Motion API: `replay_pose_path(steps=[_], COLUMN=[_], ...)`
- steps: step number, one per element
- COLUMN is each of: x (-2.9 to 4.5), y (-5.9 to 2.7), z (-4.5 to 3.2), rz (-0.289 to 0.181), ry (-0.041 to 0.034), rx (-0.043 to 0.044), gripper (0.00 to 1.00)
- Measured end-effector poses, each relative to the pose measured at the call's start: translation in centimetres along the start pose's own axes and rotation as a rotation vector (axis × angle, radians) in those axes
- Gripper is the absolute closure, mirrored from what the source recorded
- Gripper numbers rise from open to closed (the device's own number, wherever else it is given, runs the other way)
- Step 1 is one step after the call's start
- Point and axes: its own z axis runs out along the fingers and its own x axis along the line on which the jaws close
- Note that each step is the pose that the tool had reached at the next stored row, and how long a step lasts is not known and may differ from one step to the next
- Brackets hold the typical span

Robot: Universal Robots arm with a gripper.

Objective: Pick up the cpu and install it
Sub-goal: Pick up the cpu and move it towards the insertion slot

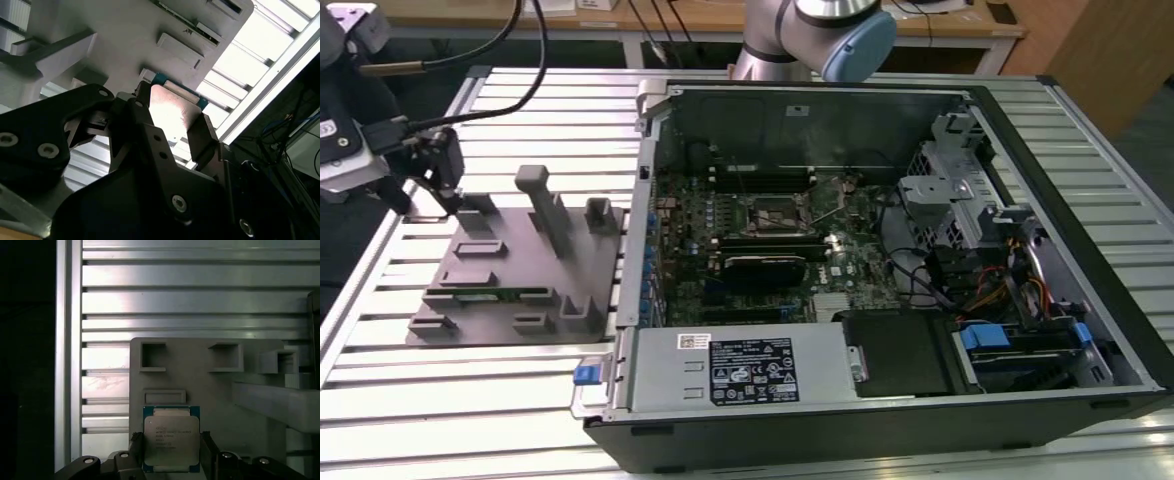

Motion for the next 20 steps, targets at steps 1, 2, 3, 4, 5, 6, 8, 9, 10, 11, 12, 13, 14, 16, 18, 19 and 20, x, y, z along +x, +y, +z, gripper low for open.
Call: replay_pose_path(steps=[1,2,3,4,5,6,8,9,10,11,12,13,14,16,18,19,20], x=[-0.01,-0.01,-0.02,-0.03,-0.04,-0.05,-0.06,-0.07,-0.08,-0.09,-0.09,-0.1,-0.11,-0.12,-0.14,-0.15,-0.15], y=[0.02,0.03,0.05,0.07,0.08,0.1,0.14,0.15,0.17,0.19,0.2,0.22,0.24,0.27,0.3,0.32,0.33], z=[-0.29,-0.55,-0.8,-1.09,-1.39,-1.69,-2.27,-2.56,-2.85,-3.11,-3.35,-3.6,-3.85,-4.41,-4.91,-5.17,-5.42], rz=[0.0,0.0,0.0,0.0,0.0,0.0,0.0,0.0,0.0,0.0,0.0,0.0,0.0,-0.001,-0.001,-0.001,-0.001], ry=[-0.0005,-0.0012,-0.0016,-0.002,-0.0025,-0.0032,-0.0039,-0.0044,-0.0049,-0.0055,-0.0062,-0.0069,-0.0075,-0.0087,-0.0097,-0.0102,-0.0106], rx=[-0.0001,-0.0001,-0.0001,-0.0001,-0.0001,-0.0002,-0.0001,-0.0002,-0.0002,-0.0002,-0.0002,-0.0003,-0.0003,-0.0003,-0.0004,-0.0005,-0.0004], gripper=[0.46,0.46,0.46,0.46,0.46,0.46,0.46,0.46,0.46,0.46,0.46,0.46,0.46,0.46,0.46,0.46,0.46])
